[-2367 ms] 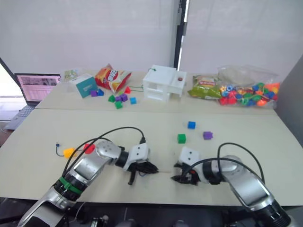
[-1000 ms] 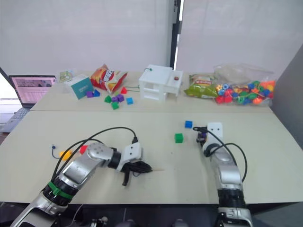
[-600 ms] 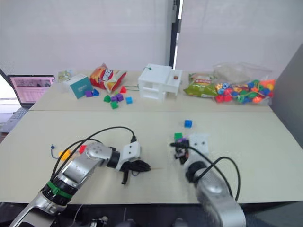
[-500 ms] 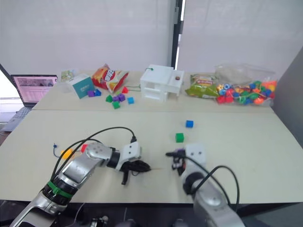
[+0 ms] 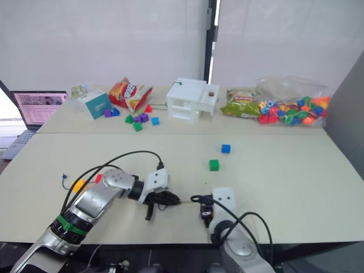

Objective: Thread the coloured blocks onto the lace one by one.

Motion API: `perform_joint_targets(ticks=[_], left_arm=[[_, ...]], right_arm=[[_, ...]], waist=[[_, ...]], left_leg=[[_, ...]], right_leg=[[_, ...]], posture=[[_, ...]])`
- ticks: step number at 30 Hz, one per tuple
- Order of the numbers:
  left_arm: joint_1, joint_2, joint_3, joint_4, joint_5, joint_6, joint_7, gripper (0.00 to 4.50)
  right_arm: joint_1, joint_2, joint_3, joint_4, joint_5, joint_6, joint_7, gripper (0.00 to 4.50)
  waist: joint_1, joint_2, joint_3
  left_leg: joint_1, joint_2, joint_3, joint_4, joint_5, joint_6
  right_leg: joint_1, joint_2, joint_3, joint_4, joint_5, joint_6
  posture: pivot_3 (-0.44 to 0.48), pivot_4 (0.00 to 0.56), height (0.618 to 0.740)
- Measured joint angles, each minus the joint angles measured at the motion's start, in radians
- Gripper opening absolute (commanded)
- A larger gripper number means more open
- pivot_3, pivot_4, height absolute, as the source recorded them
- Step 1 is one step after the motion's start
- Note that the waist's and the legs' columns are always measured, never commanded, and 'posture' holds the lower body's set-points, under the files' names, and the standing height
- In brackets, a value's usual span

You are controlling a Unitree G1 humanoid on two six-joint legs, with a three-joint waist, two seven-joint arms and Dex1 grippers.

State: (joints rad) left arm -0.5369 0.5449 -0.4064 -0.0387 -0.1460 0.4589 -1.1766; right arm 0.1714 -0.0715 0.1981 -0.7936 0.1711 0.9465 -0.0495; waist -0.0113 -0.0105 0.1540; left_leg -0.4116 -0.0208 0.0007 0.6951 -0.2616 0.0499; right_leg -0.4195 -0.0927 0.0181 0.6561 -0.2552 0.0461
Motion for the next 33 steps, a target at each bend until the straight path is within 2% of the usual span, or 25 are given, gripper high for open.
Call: perform_joint_targets(ticks=[2, 3, 5, 8, 10, 13, 16, 23, 31, 33], left_arm=[[0.000, 0.001, 0.000, -0.005, 0.000, 0.002, 0.000, 0.00], [0.000, 0.001, 0.000, -0.008, -0.001, 0.003, 0.000, 0.00], [0.003, 0.003, 0.001, -0.014, -0.003, 0.005, 0.004, 0.00], [0.013, 0.005, 0.005, -0.033, -0.008, 0.011, 0.015, 0.00], [0.027, 0.009, 0.011, -0.042, -0.013, 0.024, 0.021, 0.00], [0.039, 0.018, 0.015, -0.065, -0.013, 0.033, 0.028, 0.00], [0.050, 0.034, 0.017, -0.104, -0.015, 0.049, 0.028, 0.00], [0.071, 0.054, 0.019, -0.200, -0.033, 0.119, 0.030, 0.00], [0.078, 0.063, 0.019, -0.224, -0.040, 0.145, 0.043, 0.00], [0.078, 0.063, 0.017, -0.225, -0.041, 0.153, 0.048, 0.00]], right_arm=[[-0.005, -0.026, -0.023, -0.040, 0.015, 0.009, 0.031, 4.27], [-0.012, -0.043, -0.041, -0.068, 0.030, 0.019, 0.049, 4.44], [-0.044, -0.101, -0.082, -0.107, 0.072, 0.052, 0.110, 4.44], [-0.142, -0.351, -0.182, -0.139, 0.226, 0.116, 0.347, 4.44], [-0.191, -0.481, -0.241, -0.119, 0.316, 0.121, 0.509, 4.44], [-0.275, -0.713, -0.203, 0.042, 0.363, 0.015, 0.801, 4.44], [-0.389, -0.832, -0.140, 0.268, 0.290, -0.169, 0.999, 4.44], [-0.536, -0.835, 0.070, 0.596, 0.099, -0.545, 1.248, 4.44], [-0.591, -0.777, 0.111, 0.739, 0.038, -0.693, 1.349, 4.44], [-0.595, -0.759, 0.111, 0.763, 0.033, -0.710, 1.359, 3.92]], waist=[[0.000, 0.000, 0.000], [0.000, 0.000, 0.000], [-0.001, 0.000, 0.000], [-0.001, 0.000, 0.000], [0.001, -0.001, 0.001], [-0.001, -0.001, 0.001], [-0.001, -0.001, 0.001], [0.006, -0.001, 0.001], [0.013, -0.001, 0.001], [0.015, -0.001, 0.001]], left_leg=[[0.000, 0.000, 0.000, 0.000, 0.000, 0.000], [0.000, 0.000, 0.000, 0.000, 0.000, 0.000], [0.000, 0.000, 0.000, 0.000, 0.000, 0.000], [0.001, 0.000, 0.000, 0.001, 0.000, 0.000], [0.003, 0.001, -0.002, 0.000, 0.000, 0.001], [0.008, 0.002, -0.002, -0.001, -0.001, 0.001], [0.009, 0.002, -0.001, -0.001, -0.001, 0.002], [0.006, 0.002, -0.001, 0.000, -0.002, 0.003], [0.007, 0.002, -0.001, 0.000, -0.002, 0.003], [0.007, 0.002, -0.001, 0.000, -0.002, 0.003]], right_leg=[[0.000, 0.000, 0.000, 0.000, 0.000, 0.000], [0.000, 0.000, 0.000, 0.000, 0.000, 0.000], [0.000, 0.000, 0.000, 0.000, 0.000, 0.000], [0.002, 0.000, 0.000, -0.001, 0.000, 0.000], [0.006, 0.001, -0.003, -0.003, 0.000, 0.000], [0.015, 0.002, -0.004, -0.010, -0.001, -0.001], [0.016, 0.001, -0.003, -0.012, -0.001, 0.000], [0.014, 0.000, -0.003, -0.010, 0.000, 0.000], [0.014, -0.001, -0.003, -0.010, 0.000, 0.001], [0.014, -0.001, -0.003, -0.010, 0.000, 0.001]], posture=[[0.000, 0.150, 0.740], [0.000, 0.150, 0.740], [0.000, 0.150, 0.740], [0.000, 0.150, 0.740], [0.000, 0.150, 0.740], [0.000, 0.150, 0.740], [0.000, 0.150, 0.740], [0.000, 0.150, 0.740], [0.000, 0.150, 0.740], [0.000, 0.150, 0.740]])
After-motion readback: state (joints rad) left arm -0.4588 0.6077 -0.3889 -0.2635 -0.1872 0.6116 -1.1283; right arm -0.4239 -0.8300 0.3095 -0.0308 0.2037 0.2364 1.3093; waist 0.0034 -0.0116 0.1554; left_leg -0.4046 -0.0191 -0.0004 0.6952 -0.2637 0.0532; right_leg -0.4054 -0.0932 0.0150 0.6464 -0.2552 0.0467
